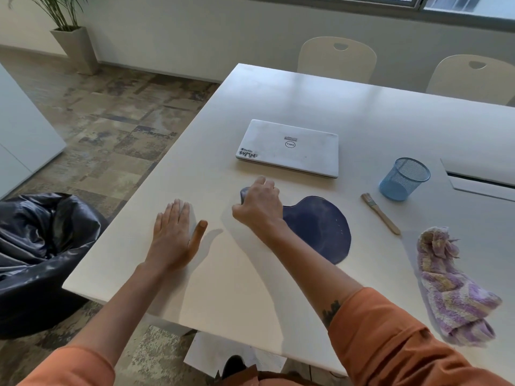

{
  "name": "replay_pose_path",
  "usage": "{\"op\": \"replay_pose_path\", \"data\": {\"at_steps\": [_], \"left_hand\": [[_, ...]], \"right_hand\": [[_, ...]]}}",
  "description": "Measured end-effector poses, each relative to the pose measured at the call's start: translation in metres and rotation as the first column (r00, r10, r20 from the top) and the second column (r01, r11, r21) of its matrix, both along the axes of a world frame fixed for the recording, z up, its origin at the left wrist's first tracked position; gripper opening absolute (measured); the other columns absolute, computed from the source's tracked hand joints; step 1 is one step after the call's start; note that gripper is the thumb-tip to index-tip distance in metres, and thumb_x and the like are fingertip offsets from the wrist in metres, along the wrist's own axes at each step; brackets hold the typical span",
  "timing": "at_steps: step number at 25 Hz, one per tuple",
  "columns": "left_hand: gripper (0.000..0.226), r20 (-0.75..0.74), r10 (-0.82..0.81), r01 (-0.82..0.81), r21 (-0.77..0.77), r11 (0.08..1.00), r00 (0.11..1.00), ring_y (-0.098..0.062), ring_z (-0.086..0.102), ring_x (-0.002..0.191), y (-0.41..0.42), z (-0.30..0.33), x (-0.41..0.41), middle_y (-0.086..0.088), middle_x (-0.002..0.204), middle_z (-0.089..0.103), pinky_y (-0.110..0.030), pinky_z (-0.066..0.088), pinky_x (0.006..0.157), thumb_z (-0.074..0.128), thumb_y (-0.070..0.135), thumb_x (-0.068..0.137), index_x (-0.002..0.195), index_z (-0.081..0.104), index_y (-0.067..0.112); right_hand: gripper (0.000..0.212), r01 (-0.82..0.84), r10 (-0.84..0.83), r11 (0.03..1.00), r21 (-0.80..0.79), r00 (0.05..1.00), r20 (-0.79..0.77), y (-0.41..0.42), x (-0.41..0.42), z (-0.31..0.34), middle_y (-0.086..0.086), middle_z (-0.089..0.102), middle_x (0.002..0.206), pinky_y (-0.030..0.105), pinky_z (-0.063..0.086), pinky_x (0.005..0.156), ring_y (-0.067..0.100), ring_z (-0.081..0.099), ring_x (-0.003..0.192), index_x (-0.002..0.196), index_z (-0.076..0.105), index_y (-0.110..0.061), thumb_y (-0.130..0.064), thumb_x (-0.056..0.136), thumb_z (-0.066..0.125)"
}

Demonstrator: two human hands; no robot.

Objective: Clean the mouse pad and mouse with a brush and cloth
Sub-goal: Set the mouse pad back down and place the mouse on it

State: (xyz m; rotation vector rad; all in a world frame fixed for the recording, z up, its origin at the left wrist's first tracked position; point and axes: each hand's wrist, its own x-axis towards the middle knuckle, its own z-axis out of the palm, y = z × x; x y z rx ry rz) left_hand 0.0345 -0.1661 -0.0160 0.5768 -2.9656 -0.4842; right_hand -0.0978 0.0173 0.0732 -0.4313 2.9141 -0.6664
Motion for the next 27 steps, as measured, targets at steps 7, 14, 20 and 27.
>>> {"op": "replay_pose_path", "data": {"at_steps": [7,14,20,27], "left_hand": [[0.108,0.005,-0.120,0.120,-0.002,0.993,0.993,-0.025,-0.003,0.162,0.047,0.005,-0.035,-0.011,0.175,0.001,-0.045,-0.003,0.130,-0.010,0.084,0.089,0.167,0.008,0.011],[0.103,-0.014,-0.203,0.203,0.007,0.979,0.979,-0.022,-0.003,0.162,0.091,0.003,-0.061,-0.009,0.175,0.002,-0.045,0.000,0.130,-0.008,0.082,0.092,0.167,0.010,0.013],[0.104,0.008,-0.235,0.235,0.019,0.972,0.972,-0.021,-0.006,0.161,0.109,0.001,-0.067,-0.008,0.176,-0.001,-0.044,0.001,0.130,-0.010,0.083,0.091,0.168,0.006,0.013],[0.105,0.025,-0.250,0.250,-0.005,0.968,0.968,-0.019,-0.008,0.161,0.114,-0.001,-0.067,-0.008,0.176,-0.001,-0.043,-0.001,0.130,-0.011,0.083,0.091,0.168,0.006,0.013]], "right_hand": [[0.073,0.132,-0.132,0.991,-0.003,0.991,-0.023,0.086,-0.013,0.002,0.015,0.052,0.129,0.036,0.050,0.086,0.035,0.052,0.121,0.136,0.043,-0.002,-0.036,0.081,0.077],[0.070,0.209,-0.209,0.978,0.009,0.978,0.018,0.130,-0.009,-0.012,0.017,0.051,0.134,0.041,0.053,0.090,0.037,0.051,0.125,0.134,0.044,-0.003,-0.033,0.079,0.074],[0.074,0.206,-0.207,0.978,0.035,0.978,0.032,0.138,-0.006,-0.021,0.017,0.051,0.135,0.043,0.056,0.092,0.036,0.053,0.124,0.139,0.042,-0.003,-0.035,0.079,0.075],[0.079,0.215,-0.216,0.973,0.089,0.976,-0.003,0.136,-0.006,-0.025,0.016,0.051,0.137,0.049,0.054,0.099,0.038,0.054,0.127,0.142,0.042,-0.003,-0.053,0.087,0.069]]}}
